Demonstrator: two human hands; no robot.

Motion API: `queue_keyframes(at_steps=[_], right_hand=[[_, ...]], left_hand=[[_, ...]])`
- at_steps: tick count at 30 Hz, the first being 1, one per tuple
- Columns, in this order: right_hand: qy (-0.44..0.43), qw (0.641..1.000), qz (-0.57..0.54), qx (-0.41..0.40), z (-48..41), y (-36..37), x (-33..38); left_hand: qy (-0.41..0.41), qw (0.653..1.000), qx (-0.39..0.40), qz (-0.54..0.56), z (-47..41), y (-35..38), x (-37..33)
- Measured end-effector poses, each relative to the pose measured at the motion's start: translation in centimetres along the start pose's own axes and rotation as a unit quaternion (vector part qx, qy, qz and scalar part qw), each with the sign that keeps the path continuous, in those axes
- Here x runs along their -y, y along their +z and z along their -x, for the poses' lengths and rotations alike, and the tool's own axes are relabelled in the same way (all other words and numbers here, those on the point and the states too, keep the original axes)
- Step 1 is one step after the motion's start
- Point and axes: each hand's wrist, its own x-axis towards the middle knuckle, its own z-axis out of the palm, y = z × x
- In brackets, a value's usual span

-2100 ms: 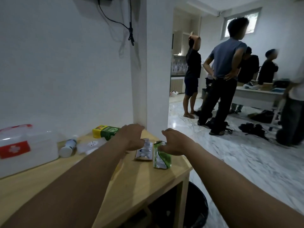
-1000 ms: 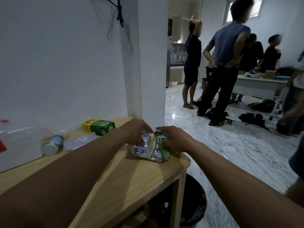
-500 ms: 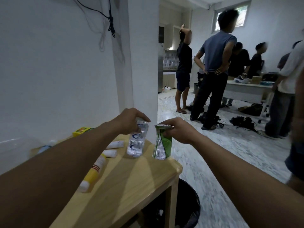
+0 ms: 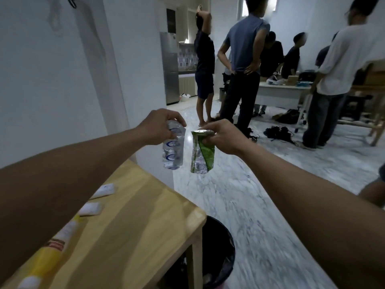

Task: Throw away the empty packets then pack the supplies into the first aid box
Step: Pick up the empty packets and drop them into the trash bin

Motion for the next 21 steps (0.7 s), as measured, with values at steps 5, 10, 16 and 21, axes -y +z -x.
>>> queue_keyframes(at_steps=[5, 10, 16, 21], right_hand=[[0.058, 0.998, 0.016, -0.018, -1.0, 2.5, -5.6], [0.128, 0.991, 0.021, -0.008, -0.9, 6.6, -12.4], [0.194, 0.981, 0.005, 0.021, 0.2, 11.1, -18.3], [0.244, 0.969, -0.016, 0.045, 1.2, 14.7, -22.0]], left_hand=[[0.024, 0.998, 0.054, -0.005, -2.9, 5.3, 2.4], [0.034, 0.986, 0.156, -0.049, -5.0, 11.6, 6.1], [0.055, 0.961, 0.264, -0.063, -6.9, 17.1, 7.8], [0.063, 0.931, 0.350, -0.082, -7.7, 20.8, 9.0]])
